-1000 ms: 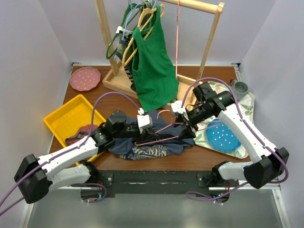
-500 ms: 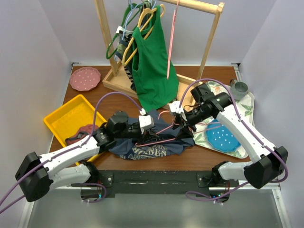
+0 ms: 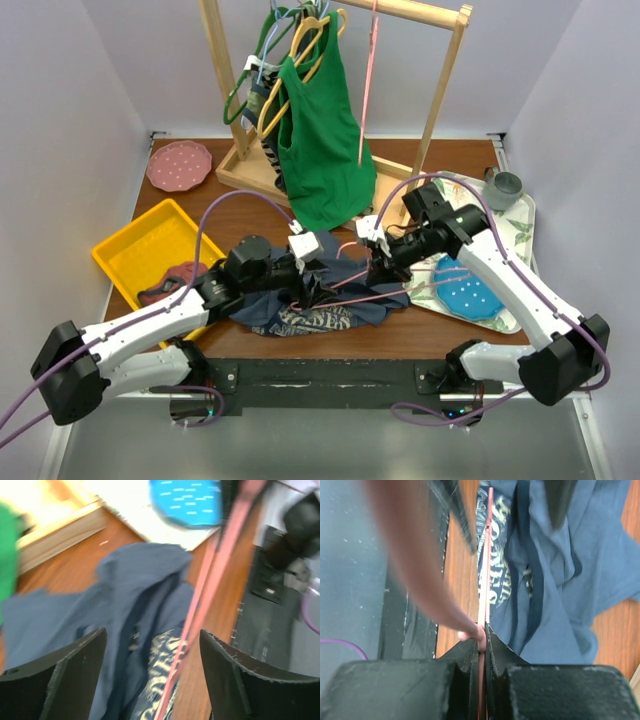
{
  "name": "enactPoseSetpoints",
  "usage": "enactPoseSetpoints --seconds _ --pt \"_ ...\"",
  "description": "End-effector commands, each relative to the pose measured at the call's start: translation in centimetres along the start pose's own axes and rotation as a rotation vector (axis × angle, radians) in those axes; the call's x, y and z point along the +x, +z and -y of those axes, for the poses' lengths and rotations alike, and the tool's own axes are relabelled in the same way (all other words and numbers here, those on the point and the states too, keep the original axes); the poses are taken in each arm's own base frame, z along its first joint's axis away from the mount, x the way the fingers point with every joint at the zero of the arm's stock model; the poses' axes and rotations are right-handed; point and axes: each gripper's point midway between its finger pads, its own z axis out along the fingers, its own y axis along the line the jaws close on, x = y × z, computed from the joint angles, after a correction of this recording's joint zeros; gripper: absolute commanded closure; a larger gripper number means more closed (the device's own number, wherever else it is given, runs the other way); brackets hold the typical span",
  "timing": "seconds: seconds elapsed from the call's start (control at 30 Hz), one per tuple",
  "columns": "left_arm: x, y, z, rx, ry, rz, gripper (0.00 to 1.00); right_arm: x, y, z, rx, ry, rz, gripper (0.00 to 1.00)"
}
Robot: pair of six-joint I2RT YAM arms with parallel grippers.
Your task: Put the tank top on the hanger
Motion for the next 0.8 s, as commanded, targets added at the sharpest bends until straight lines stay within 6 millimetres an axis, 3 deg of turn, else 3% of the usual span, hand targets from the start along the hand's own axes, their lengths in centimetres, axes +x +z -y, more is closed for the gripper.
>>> enactPoseSetpoints --seconds 0.0,0.3,0.5,0.77 --pt "-0.4 -2.3 -3.6 -0.277 -0.160 0.017 0.19 0.4 -0.3 0.4 0.084 -0.013 -0.003 1.00" --pt "6.1 -6.3 -5.6 -0.573 -0.510 -0.079 0.24 1.5 -0.7 1.7 0.174 0.019 -0.023 1.00" --pt "9.0 -6.2 -5.7 -0.634 -0.589 -0.201 0.30 1.5 -0.9 2.2 0.204 0.032 -0.020 1.00" --pt "11.1 -5.9 -6.3 -0.686 -0.603 -0.293 0.35 1.7 -1.0 2.8 0.227 0.050 -0.015 1.00"
